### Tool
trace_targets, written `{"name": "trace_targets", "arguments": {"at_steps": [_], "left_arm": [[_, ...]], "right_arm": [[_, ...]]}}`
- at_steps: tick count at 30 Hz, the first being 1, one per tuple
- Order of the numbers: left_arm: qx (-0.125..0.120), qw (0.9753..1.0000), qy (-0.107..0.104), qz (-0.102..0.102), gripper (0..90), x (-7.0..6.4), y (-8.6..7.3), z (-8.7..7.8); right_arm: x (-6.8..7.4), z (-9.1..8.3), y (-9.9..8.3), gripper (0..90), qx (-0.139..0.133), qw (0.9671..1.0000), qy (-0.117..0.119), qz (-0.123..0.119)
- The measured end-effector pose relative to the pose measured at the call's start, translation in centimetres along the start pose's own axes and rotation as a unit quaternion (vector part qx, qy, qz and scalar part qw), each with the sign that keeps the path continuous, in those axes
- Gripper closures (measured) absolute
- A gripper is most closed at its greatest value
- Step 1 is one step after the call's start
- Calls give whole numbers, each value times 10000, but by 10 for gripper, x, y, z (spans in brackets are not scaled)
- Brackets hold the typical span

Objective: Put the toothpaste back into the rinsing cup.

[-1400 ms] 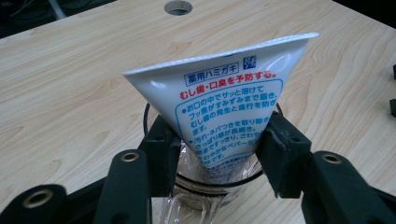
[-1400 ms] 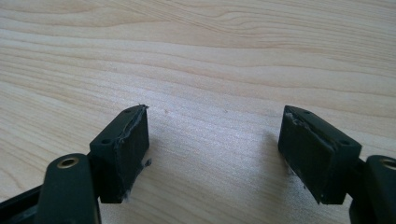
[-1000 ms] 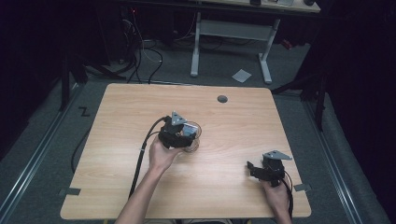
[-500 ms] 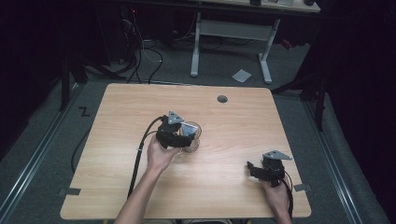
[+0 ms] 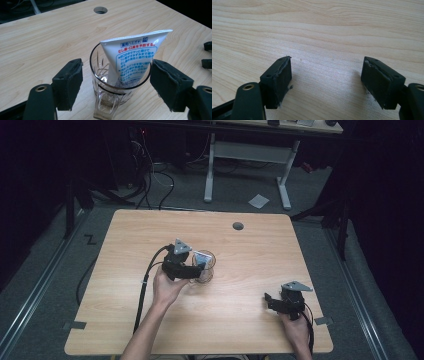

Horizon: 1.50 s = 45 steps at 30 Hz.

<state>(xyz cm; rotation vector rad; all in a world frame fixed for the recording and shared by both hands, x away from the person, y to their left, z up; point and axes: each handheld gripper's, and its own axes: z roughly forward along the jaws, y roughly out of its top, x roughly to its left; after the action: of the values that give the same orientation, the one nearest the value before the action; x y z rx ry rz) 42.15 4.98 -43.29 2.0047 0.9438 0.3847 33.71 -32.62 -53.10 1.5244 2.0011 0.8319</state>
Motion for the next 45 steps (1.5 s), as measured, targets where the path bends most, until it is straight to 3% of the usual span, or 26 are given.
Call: {"name": "trace_targets", "arguments": {"at_steps": [14,45], "left_arm": [[-182,9997,48,-161,305,11,-8,-18],[-364,9966,600,-435,327,35,-21,-73]], "right_arm": [[0,0,0,245,1,10000,-1,1],[0,0,0,245,1,10000,-1,4]]}}
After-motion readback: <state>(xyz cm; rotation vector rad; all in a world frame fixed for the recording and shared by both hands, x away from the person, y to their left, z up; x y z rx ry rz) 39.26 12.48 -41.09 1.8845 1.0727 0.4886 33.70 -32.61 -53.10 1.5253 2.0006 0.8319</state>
